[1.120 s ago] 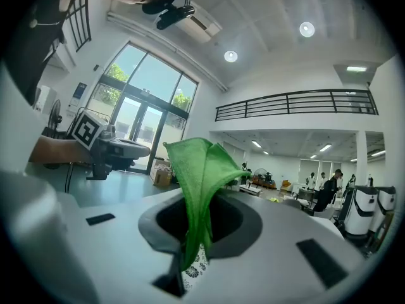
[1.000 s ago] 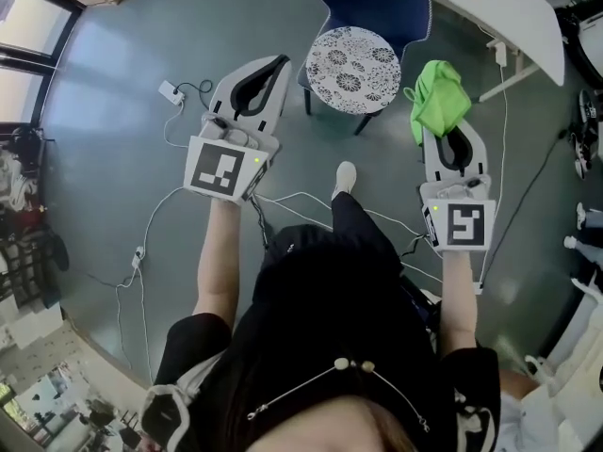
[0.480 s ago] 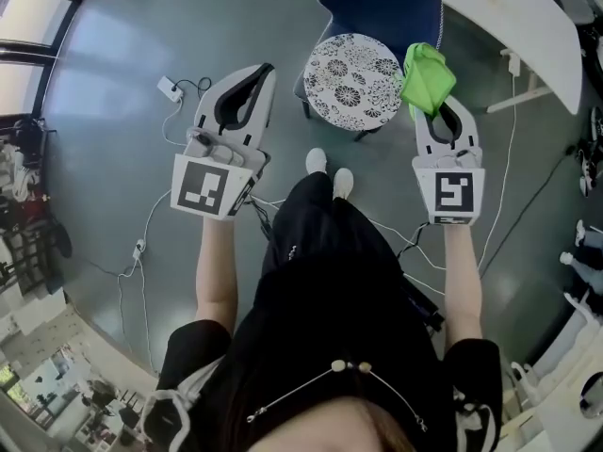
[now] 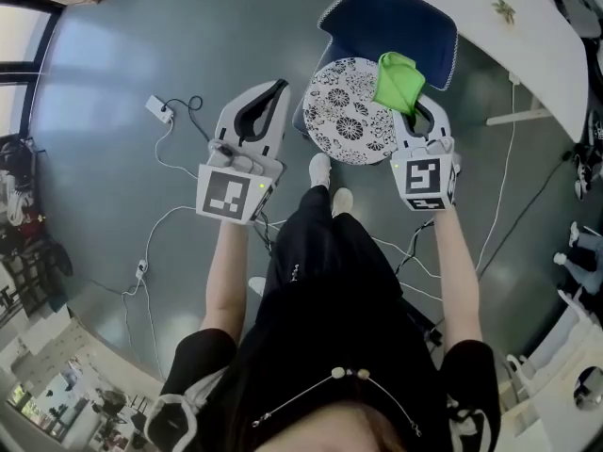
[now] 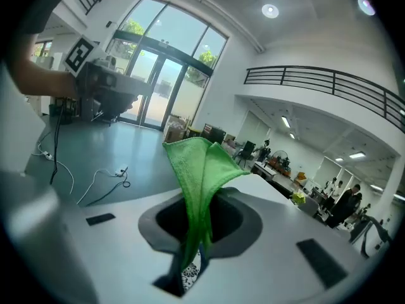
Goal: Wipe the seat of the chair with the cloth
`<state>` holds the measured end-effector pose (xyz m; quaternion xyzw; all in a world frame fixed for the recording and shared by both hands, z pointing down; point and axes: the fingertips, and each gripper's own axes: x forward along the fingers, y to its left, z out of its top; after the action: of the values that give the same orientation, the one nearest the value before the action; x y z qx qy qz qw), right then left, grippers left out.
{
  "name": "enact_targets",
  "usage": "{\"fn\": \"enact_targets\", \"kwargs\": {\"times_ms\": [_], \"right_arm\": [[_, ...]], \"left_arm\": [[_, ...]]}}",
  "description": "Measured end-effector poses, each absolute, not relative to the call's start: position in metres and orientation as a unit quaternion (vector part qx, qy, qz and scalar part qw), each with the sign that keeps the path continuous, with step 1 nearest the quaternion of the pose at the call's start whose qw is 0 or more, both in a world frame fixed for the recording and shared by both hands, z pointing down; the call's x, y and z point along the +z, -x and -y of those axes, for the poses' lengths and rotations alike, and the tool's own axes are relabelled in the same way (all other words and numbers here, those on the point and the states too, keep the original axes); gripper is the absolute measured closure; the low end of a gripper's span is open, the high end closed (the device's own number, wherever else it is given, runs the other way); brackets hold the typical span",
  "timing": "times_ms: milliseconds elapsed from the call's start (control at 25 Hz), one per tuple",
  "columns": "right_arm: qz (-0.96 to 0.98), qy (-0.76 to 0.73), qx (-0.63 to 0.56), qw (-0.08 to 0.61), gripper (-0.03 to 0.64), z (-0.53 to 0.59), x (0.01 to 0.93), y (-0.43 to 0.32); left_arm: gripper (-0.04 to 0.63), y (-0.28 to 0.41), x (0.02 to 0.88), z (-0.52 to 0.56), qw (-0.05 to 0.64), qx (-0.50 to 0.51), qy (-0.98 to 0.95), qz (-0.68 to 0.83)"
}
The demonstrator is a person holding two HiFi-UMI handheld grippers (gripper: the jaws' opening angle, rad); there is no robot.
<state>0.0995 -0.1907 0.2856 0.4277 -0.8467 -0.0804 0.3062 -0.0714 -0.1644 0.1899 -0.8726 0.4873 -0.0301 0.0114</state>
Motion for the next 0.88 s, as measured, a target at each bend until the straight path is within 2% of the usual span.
{"fn": "enact_targets", "kwargs": {"times_ms": [360, 680, 880], "right_arm": [[0.835, -0.374, -0.074, 0.397, 0.565, 0.279, 0.430, -0.057], [0.814, -0.306, -0.089, 0.487, 0.566, 0.320, 0.612, -0.042], [0.806, -0.251, -0.111, 0.524, 0.566, 0.321, 0.695, -0.031]], "left_arm": [[0.589, 0.088, 0.282, 0.224, -0.067, -0.038, 0.873, -0.482], [0.588, 0.086, 0.366, 0.230, -0.094, -0.038, 0.876, -0.472], [0.588, 0.070, 0.401, 0.231, -0.106, -0.026, 0.883, -0.456]]}}
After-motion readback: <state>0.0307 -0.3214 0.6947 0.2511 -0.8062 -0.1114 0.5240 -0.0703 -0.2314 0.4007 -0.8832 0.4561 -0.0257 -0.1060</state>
